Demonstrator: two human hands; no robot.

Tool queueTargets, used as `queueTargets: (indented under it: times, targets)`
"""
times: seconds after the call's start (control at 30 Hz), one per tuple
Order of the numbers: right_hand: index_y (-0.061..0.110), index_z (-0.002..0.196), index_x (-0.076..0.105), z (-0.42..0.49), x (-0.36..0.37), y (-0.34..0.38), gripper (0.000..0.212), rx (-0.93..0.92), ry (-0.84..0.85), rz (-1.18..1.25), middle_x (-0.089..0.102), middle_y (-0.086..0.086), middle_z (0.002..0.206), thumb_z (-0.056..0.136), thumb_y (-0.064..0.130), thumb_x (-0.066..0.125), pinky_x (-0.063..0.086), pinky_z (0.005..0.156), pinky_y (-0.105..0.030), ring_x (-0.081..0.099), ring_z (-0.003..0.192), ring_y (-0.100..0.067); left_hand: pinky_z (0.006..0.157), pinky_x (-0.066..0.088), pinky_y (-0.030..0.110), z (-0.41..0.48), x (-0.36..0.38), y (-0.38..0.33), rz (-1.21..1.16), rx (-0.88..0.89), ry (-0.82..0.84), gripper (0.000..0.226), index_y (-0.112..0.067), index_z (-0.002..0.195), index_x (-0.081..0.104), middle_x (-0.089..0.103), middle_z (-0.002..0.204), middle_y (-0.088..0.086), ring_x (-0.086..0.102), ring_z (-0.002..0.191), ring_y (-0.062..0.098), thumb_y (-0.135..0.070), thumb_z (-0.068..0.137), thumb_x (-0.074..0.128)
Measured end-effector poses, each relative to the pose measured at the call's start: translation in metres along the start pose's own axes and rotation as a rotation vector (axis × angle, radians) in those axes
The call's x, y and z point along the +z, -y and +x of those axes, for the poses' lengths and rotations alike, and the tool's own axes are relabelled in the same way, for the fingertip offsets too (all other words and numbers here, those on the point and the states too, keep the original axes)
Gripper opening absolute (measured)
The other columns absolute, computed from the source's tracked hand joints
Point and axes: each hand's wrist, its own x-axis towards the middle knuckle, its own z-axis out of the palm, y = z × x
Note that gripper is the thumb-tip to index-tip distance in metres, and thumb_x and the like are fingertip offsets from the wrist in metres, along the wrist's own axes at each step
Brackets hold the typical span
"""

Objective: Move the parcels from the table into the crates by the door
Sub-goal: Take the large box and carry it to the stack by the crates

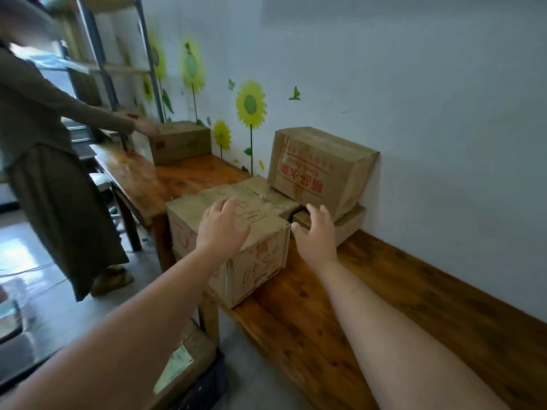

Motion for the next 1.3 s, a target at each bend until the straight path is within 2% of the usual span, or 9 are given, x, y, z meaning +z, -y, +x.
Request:
queueTargets:
  times: [0.27, 0.5, 0.73, 0.9, 0.97, 1.07, 1.17, 1.23, 1.3]
  targets:
    - [0.019, 0.148, 0.028, 0.062, 0.052, -0.010, 0.056, 0.115, 0.130, 0.078, 0.009, -0.007, 0.160, 0.097, 0.030, 0.047, 0.019, 0.115, -0.038, 0.006, 0.147, -0.022, 0.108, 0.031, 0.043, 0.056, 0.019, 0.059, 0.022, -0.150, 0.035, 0.067, -0.019, 0.146, 0.027, 0.031, 0.149, 0.008, 0.026, 0.137, 0.028, -0.034, 0.088, 0.058]
    - [0.019, 0.150, 0.025, 0.082, 0.091, -0.020, 0.060, 0.273, 0.128, 0.083, 0.012, -0.006, 0.159, 0.096, 0.029, 0.051, 0.026, 0.112, -0.041, 0.009, 0.146, -0.026, 0.107, 0.032, 0.045, 0.105, 0.027, 0.113, 0.033, -0.241, 0.069, 0.068, -0.018, 0.147, 0.027, 0.030, 0.150, 0.009, 0.026, 0.137, 0.030, -0.033, 0.088, 0.059]
    - [0.019, 0.152, 0.018, 0.098, 0.132, -0.023, 0.073, 0.524, -0.027, 0.142, 0.018, -0.008, 0.158, 0.092, 0.027, 0.060, 0.032, 0.109, -0.041, 0.024, 0.143, -0.028, 0.106, 0.033, 0.046, 0.168, 0.033, 0.180, 0.007, -0.253, 0.133, 0.064, -0.018, 0.145, 0.029, 0.029, 0.150, 0.010, 0.028, 0.135, 0.031, -0.035, 0.090, 0.056]
    - [0.017, 0.152, 0.015, 0.093, 0.164, -0.014, 0.089, 0.878, -0.244, 0.371, 0.030, -0.013, 0.153, 0.084, 0.032, 0.070, 0.036, 0.105, -0.043, 0.036, 0.136, -0.034, 0.105, 0.034, 0.045, 0.202, 0.037, 0.227, 0.018, -0.258, 0.278, 0.071, -0.017, 0.148, 0.023, 0.029, 0.149, 0.011, 0.030, 0.134, 0.033, -0.039, 0.089, 0.056]
    - [0.011, 0.149, 0.022, 0.087, 0.175, -0.011, 0.087, 0.978, -0.324, 0.477, 0.039, -0.015, 0.147, 0.081, 0.033, 0.073, 0.039, 0.102, -0.043, 0.042, 0.131, -0.035, 0.102, 0.036, 0.045, 0.214, 0.041, 0.240, -0.001, -0.275, 0.345, 0.072, -0.015, 0.147, 0.023, 0.031, 0.147, 0.013, 0.033, 0.132, 0.034, -0.042, 0.089, 0.057]
    - [0.006, 0.142, 0.034, 0.077, 0.184, -0.010, 0.082, 1.093, -0.382, 0.539, 0.047, -0.015, 0.140, 0.079, 0.041, 0.073, 0.042, 0.101, -0.045, 0.048, 0.124, -0.036, 0.080, 0.046, 0.038, 0.224, 0.045, 0.249, -0.070, -0.341, 0.390, 0.068, -0.007, 0.134, 0.040, 0.047, 0.128, 0.015, 0.050, 0.110, 0.032, -0.048, 0.084, 0.061]
    - [0.008, 0.140, 0.042, 0.070, 0.189, -0.005, 0.075, 1.103, -0.268, 0.598, 0.053, -0.014, 0.133, 0.081, 0.044, 0.070, 0.043, 0.099, -0.047, 0.053, 0.116, -0.035, 0.059, 0.043, 0.031, 0.229, 0.044, 0.253, -0.162, -0.407, 0.405, 0.066, -0.007, 0.122, 0.050, 0.054, 0.103, 0.006, 0.054, 0.085, 0.023, -0.053, 0.078, 0.067]
    - [0.009, 0.137, 0.046, 0.068, 0.192, -0.001, 0.068, 1.077, -0.225, 0.656, 0.059, -0.013, 0.125, 0.080, 0.039, 0.071, 0.047, 0.096, -0.048, 0.058, 0.108, -0.034, 0.059, 0.044, 0.029, 0.231, 0.043, 0.254, -0.216, -0.421, 0.424, 0.070, -0.010, 0.127, 0.049, 0.055, 0.106, 0.005, 0.054, 0.086, 0.021, -0.050, 0.075, 0.071]
    - [0.009, 0.133, 0.050, 0.065, 0.189, 0.003, 0.063, 1.074, -0.231, 0.712, 0.063, -0.013, 0.115, 0.080, 0.035, 0.073, 0.050, 0.091, -0.046, 0.061, 0.100, -0.033, 0.072, 0.048, 0.034, 0.230, 0.041, 0.254, -0.275, -0.413, 0.456, 0.075, -0.013, 0.134, 0.044, 0.054, 0.121, 0.007, 0.055, 0.099, 0.025, -0.047, 0.073, 0.073]
